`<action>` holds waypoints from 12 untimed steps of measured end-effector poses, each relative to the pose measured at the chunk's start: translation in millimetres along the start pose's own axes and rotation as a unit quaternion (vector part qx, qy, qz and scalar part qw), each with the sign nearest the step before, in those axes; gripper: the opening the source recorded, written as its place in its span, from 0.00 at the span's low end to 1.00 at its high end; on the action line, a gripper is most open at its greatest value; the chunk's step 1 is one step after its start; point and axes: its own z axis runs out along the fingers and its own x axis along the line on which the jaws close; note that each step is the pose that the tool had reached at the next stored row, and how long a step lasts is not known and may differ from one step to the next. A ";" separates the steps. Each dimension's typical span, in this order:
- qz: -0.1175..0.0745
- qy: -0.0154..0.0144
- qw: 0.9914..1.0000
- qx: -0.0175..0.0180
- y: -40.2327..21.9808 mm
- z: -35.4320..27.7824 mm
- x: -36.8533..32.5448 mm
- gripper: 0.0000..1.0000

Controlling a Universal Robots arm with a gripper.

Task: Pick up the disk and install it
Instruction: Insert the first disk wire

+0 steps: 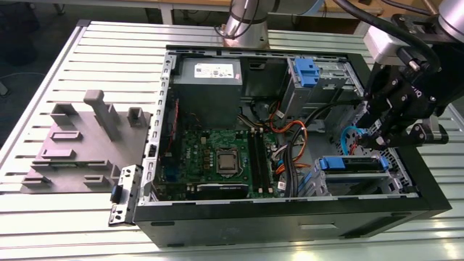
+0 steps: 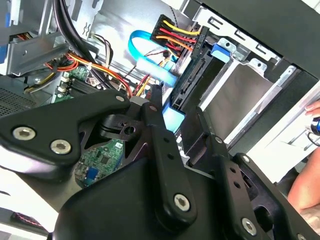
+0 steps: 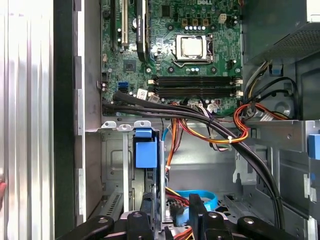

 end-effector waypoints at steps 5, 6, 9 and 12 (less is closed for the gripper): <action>0.000 0.000 1.000 0.000 0.0 0.6 -2.0 0.42; 0.000 0.000 1.000 0.000 -0.1 0.9 -2.5 0.42; 0.000 0.000 1.000 0.000 -1.5 2.2 -4.1 0.42; 0.000 0.000 1.000 0.000 -5.4 3.3 -4.4 0.42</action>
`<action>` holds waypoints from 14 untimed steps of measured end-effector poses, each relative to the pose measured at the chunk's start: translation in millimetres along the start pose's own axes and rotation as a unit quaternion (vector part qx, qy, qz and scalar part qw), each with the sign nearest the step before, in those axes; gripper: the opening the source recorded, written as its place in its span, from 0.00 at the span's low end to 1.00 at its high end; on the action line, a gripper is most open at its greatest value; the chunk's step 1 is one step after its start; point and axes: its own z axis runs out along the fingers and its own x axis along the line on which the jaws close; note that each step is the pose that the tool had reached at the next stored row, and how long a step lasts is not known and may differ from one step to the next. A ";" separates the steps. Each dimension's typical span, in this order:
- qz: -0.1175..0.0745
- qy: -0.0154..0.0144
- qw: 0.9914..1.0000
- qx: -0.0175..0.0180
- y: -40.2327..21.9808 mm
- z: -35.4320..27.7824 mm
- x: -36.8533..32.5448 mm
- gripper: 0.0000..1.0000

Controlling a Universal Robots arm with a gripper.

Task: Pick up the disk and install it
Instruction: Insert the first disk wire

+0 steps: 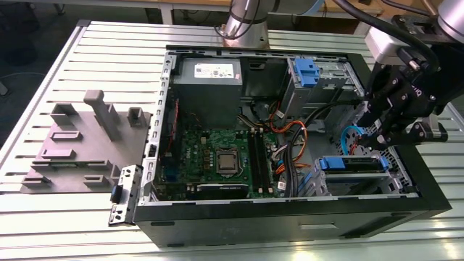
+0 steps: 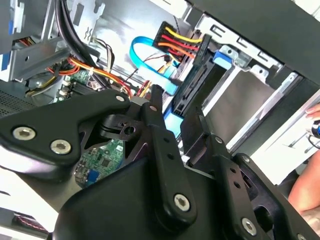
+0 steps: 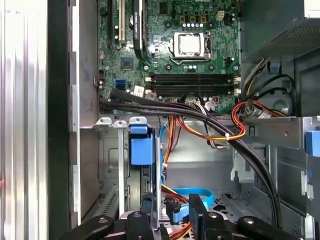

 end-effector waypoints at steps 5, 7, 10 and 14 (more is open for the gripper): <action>0.000 0.000 1.000 0.001 -2.1 5.2 0.1 0.42; 0.000 0.000 1.000 0.001 -2.4 7.3 0.2 0.42; 0.000 0.000 1.000 0.001 -3.2 10.3 0.3 0.42; 0.000 0.000 1.000 0.001 -3.5 12.8 0.5 0.42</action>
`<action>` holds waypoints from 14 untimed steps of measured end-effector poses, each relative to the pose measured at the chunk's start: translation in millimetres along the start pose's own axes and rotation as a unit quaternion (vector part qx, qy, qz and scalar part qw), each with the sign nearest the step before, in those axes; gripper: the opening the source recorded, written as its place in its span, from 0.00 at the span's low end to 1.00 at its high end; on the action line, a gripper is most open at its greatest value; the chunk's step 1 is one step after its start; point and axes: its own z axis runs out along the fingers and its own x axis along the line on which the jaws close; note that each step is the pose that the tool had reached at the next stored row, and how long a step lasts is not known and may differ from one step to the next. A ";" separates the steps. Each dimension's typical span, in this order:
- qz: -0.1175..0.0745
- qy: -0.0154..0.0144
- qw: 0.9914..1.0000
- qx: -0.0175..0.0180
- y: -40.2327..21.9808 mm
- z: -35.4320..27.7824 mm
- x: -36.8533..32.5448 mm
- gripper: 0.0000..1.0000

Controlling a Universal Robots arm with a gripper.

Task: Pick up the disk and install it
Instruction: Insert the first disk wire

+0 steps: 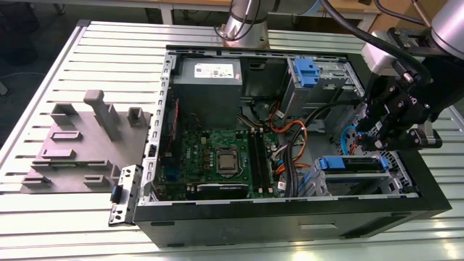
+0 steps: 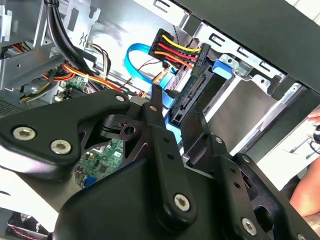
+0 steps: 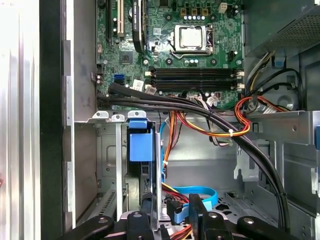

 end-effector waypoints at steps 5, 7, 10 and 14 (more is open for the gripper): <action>0.000 0.000 1.000 0.000 -0.1 0.3 0.6 0.42; 0.000 0.000 1.000 0.000 -1.7 0.2 0.7 0.42; 0.000 0.000 1.000 -0.001 -3.5 0.1 1.3 0.42; 0.000 0.000 1.000 -0.001 -3.6 0.1 5.8 0.42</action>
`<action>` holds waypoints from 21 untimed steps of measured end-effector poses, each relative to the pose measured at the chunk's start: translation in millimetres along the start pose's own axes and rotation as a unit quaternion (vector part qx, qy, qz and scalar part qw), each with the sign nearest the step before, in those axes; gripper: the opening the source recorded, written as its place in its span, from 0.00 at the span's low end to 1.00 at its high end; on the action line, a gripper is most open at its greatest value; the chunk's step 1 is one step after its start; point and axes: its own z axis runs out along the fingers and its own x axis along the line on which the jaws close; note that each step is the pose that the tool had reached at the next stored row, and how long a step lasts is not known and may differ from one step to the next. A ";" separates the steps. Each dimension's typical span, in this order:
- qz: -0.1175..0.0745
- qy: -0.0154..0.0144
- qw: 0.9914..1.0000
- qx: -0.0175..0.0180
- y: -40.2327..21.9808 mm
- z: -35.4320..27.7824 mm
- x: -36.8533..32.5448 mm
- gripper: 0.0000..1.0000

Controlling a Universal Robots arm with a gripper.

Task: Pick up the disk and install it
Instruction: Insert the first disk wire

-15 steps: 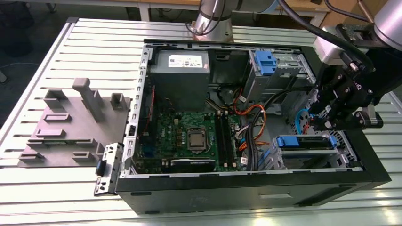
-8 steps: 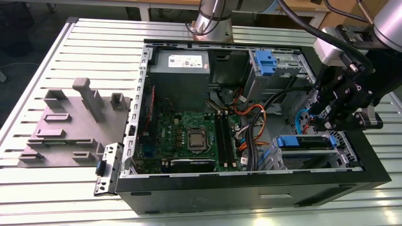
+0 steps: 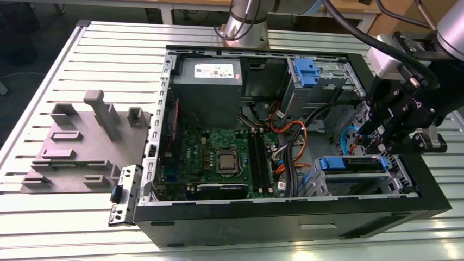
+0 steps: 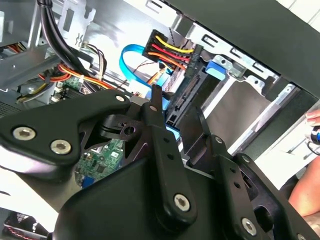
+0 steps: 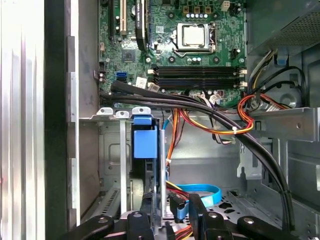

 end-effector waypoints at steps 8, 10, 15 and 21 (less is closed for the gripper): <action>0.000 0.000 1.000 0.000 -0.1 0.1 1.1 0.42; 0.000 0.000 1.000 0.000 -0.1 0.1 1.2 0.42; 0.000 0.000 1.000 0.000 -0.1 0.1 1.3 0.41; 0.000 0.000 1.000 0.000 -0.1 0.1 1.4 0.17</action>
